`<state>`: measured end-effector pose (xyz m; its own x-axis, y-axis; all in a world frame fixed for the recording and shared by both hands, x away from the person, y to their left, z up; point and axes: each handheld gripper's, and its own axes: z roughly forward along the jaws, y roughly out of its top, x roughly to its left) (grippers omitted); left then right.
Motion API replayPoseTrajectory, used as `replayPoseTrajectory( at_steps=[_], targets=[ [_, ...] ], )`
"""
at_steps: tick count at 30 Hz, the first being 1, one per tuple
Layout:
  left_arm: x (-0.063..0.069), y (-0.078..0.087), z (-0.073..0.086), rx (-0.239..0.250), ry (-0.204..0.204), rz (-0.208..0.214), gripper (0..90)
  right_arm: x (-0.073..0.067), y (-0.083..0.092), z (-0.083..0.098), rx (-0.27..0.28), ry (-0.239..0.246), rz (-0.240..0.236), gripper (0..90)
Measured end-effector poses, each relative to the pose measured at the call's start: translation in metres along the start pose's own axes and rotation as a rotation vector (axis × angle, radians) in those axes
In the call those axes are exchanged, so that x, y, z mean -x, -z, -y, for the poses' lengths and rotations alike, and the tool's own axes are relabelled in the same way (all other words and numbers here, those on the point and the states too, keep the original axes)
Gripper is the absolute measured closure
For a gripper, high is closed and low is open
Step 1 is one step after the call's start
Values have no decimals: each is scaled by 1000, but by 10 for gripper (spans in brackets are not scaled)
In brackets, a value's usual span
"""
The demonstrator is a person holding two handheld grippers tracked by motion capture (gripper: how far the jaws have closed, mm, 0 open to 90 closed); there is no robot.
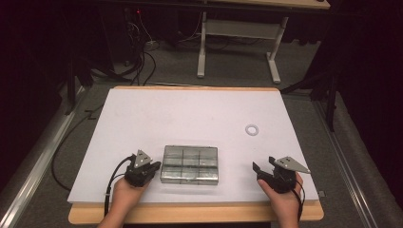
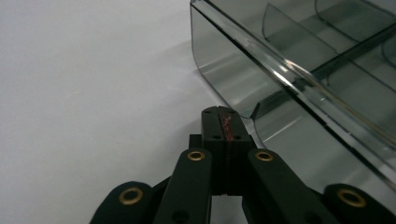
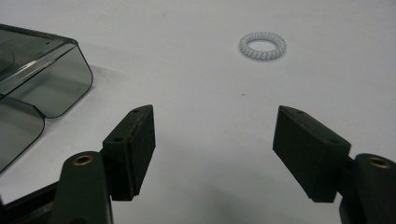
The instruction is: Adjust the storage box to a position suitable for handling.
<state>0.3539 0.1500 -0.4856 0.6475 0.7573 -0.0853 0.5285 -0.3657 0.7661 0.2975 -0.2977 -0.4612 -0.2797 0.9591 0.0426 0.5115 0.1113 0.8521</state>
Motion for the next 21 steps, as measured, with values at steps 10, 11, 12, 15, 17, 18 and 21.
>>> replayPoseTrajectory(
  at_steps=[10,11,12,15,17,18,21],
  targets=[
    [9,0,2,-12,-2,37,900,0,-3,2,-15,-11,-10,334],
    [11,0,2,-12,-9,41,900,0,-3,2,-13,-10,-10,334],
    [13,0,2,-12,-10,44,900,0,-3,2,-13,-10,-11,334],
    [19,-2,1,-14,-30,46,900,0,-3,2,-14,-13,-10,341],
    [22,-4,0,-12,-40,55,900,-1,-4,1,-15,-6,-13,343],
    [24,-4,-1,-16,-49,54,900,-1,-4,1,-17,-1,-13,343],
    [29,-6,-2,-20,-68,51,900,1,-3,0,-7,-14,-11,348]
  ],
)
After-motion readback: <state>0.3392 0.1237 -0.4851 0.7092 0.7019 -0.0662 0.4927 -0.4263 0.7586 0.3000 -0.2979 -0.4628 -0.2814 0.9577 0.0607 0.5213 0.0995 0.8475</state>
